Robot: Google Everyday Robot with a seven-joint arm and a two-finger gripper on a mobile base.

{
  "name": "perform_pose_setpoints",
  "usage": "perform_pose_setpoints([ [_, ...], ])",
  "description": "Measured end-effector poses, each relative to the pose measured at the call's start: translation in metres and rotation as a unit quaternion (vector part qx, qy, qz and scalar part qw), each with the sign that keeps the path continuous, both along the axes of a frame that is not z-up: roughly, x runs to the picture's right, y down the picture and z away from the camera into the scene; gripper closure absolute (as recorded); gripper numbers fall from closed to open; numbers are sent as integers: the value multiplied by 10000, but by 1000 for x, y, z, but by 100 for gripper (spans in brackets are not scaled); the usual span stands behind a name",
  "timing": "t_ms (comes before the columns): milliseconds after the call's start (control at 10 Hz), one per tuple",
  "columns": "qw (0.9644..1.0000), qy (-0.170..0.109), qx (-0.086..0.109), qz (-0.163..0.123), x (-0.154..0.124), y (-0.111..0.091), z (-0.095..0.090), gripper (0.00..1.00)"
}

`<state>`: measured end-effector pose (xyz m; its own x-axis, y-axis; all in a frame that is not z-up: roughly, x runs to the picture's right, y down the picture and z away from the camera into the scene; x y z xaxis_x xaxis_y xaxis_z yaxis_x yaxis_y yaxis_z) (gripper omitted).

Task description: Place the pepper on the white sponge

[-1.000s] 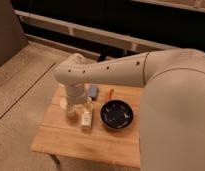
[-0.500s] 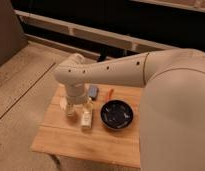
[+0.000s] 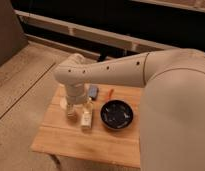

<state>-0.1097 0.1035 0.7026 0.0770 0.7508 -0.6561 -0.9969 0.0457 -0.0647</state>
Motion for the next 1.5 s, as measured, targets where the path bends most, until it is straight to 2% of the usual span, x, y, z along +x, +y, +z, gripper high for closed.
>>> perform_pose_setpoints([
  [900,10000,6,46,0,-1,-3,0,35],
  [1100,9991,-76,409,23,-20,-39,15,35],
  [1200,9985,-145,525,15,-29,-52,22,35],
  [1500,9949,-101,975,227,-18,-89,44,35],
])
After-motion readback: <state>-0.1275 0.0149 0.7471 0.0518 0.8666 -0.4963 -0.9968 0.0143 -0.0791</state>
